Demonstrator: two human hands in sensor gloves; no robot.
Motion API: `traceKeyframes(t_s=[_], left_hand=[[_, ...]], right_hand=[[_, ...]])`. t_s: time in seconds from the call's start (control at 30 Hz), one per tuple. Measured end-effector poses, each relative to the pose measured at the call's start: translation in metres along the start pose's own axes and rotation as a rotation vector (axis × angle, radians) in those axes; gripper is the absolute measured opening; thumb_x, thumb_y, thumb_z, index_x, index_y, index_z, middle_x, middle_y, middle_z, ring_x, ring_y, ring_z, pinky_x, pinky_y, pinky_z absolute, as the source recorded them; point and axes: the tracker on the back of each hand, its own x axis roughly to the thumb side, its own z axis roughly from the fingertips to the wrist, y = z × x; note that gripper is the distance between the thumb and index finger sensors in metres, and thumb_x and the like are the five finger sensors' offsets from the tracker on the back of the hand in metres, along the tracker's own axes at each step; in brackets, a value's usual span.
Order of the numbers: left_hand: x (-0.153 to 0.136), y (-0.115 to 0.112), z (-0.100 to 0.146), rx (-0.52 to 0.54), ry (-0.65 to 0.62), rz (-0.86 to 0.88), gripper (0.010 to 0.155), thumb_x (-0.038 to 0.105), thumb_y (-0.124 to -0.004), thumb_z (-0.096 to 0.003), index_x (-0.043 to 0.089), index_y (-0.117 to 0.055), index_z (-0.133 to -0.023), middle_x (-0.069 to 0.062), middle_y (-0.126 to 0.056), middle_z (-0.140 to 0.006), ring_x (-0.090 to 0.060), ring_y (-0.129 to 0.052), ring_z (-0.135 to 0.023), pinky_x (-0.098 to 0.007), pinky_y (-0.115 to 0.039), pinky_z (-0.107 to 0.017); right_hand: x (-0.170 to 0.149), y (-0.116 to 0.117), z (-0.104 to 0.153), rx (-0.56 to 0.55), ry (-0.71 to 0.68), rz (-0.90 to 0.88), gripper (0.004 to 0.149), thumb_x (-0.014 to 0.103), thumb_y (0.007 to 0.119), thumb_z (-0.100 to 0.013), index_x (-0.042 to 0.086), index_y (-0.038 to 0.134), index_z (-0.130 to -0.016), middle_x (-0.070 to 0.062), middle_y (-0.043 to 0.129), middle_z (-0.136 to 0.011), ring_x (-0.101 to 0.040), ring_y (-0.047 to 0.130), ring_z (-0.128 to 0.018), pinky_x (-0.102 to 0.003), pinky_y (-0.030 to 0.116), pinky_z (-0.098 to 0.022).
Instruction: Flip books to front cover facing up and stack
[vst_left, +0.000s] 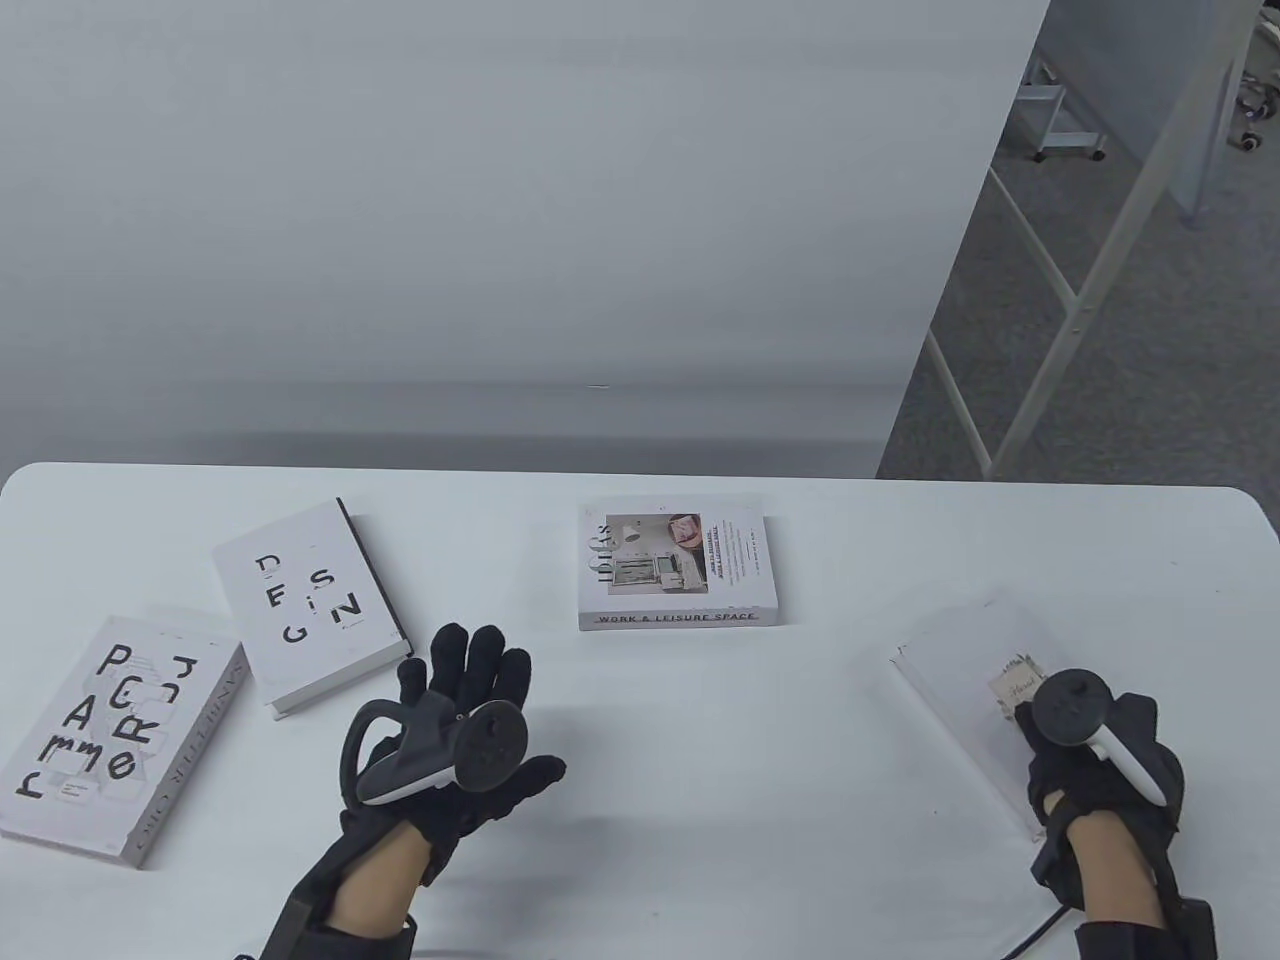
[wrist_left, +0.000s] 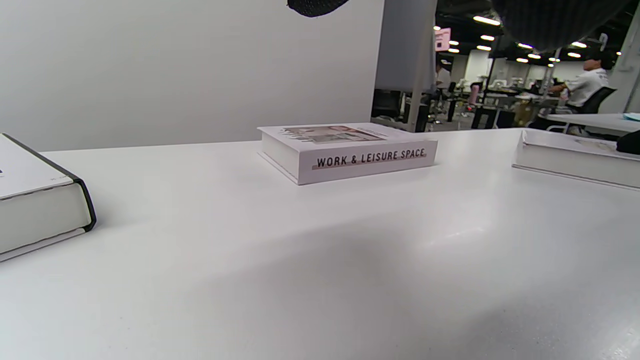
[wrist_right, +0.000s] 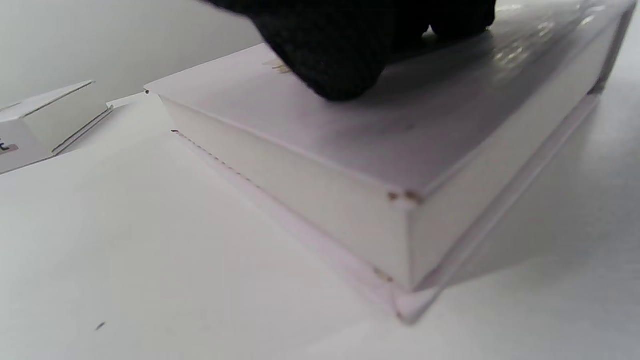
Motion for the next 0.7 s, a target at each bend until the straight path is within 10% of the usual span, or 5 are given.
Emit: traceKeyframes(t_s=[0.7], left_hand=[[-0.004, 0.0, -0.001, -0.002, 0.015, -0.001, 0.101, 0.074, -0.058, -0.0445, 0.003, -0.033, -0.113, -0.031, -0.017, -0.111, -0.063, -0.013, -0.095, -0.078, -0.031, -0.063]], right_hand=[[0.094, 0.012, 0.022, 0.095, -0.235, 0.399, 0.063, 0.039, 0.086, -0.039, 0.018, 0.067, -0.095, -0.03, 0.071, -0.091, -0.043, 0.094, -0.055, -0.054, 0.086, -0.039]])
